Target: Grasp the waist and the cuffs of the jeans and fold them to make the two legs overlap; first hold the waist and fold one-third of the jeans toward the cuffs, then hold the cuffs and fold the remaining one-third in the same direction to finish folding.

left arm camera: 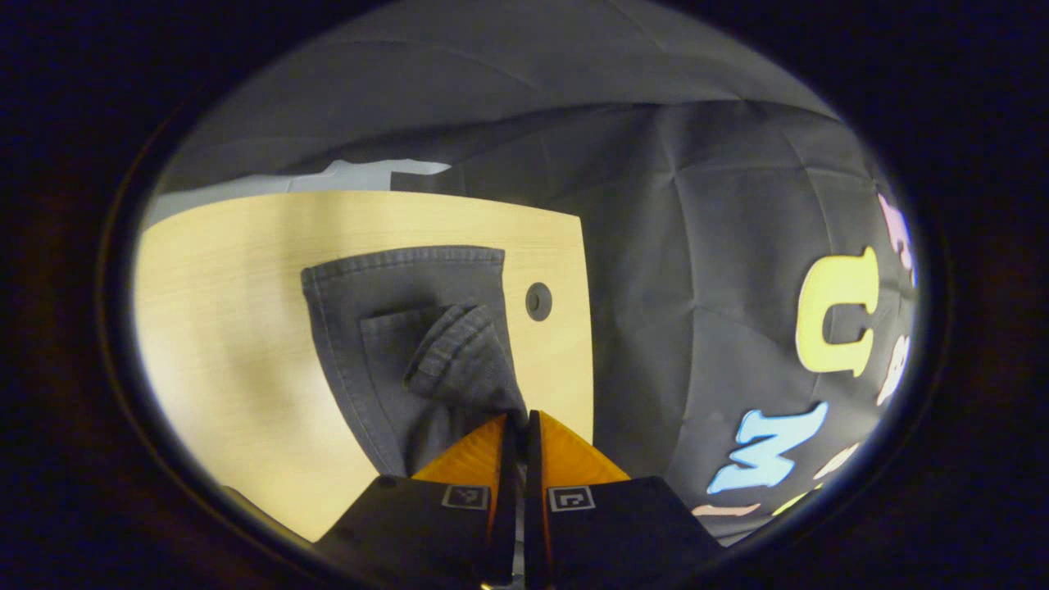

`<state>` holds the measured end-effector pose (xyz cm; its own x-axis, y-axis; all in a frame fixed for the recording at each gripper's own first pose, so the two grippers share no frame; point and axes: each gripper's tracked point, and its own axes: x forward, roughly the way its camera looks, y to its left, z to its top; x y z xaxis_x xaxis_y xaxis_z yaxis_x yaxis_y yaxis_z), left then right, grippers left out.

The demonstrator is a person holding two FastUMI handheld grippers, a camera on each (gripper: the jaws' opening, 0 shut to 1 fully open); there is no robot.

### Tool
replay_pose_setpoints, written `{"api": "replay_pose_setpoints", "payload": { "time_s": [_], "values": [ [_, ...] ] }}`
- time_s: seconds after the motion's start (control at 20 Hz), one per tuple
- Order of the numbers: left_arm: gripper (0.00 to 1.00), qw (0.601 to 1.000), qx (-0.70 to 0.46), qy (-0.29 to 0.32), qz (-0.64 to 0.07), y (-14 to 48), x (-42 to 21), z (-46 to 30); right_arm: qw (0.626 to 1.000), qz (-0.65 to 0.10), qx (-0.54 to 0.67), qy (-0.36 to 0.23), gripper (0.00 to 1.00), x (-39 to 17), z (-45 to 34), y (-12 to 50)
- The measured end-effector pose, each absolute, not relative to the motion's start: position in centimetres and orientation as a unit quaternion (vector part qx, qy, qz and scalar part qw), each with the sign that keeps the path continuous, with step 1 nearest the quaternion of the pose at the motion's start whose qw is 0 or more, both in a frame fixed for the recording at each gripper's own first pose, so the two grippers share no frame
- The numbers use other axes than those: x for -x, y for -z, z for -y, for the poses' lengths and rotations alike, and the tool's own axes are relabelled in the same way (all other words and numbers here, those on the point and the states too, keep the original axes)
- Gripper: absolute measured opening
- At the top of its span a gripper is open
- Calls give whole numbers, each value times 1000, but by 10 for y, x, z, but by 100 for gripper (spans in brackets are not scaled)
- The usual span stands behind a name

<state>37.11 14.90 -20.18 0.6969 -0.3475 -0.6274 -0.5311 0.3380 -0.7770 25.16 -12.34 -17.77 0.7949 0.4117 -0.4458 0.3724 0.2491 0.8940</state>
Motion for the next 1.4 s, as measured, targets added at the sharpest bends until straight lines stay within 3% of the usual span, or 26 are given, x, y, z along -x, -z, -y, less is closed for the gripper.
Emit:
{"api": "replay_pose_setpoints", "payload": {
  "time_s": [0.1,0.3,0.6,0.65,0.75,0.8,0.85,0.9,0.95,1.15,1.2,1.25,1.35,1.4],
  "values": [
    [7,734,551,-63,-392,213,-387,-140,736,-311,-601,-5,1,-265,120,191],
    [13,756,502,-67,-414,245,-396,-124,764,-298,-571,25,2,-283,114,224],
    [13,784,446,-61,-428,265,-411,-103,810,-295,-502,67,17,-279,119,241],
    [13,789,436,-54,-430,266,-413,-98,818,-292,-490,76,21,-276,122,241],
    [18,799,417,-43,-431,267,-413,-96,829,-288,-471,84,54,-270,125,237],
    [22,803,412,-36,-429,267,-416,-94,836,-286,-461,87,57,-265,126,234],
    [19,806,407,-36,-429,267,-416,-91,840,-284,-452,93,66,-260,128,231],
    [39,811,400,-37,-426,268,-415,-95,843,-280,-448,100,76,-255,130,229],
    [35,817,390,-38,-423,267,-414,-98,844,-276,-448,105,84,-250,131,227],
    [90,853,342,-39,-392,247,-403,-108,832,-262,-472,129,87,-226,133,223],
    [91,861,334,-40,-381,238,-397,-110,828,-262,-478,136,87,-218,133,224],
    [100,868,330,-37,-369,226,-392,-111,824,-262,-481,144,87,-210,134,223],
    [89,882,315,-38,-348,209,-379,-113,822,-256,-481,167,87,-196,141,225],
    [98,889,306,-40,-338,201,-372,-112,817,-255,-484,183,87,-188,146,227]
  ]
}}
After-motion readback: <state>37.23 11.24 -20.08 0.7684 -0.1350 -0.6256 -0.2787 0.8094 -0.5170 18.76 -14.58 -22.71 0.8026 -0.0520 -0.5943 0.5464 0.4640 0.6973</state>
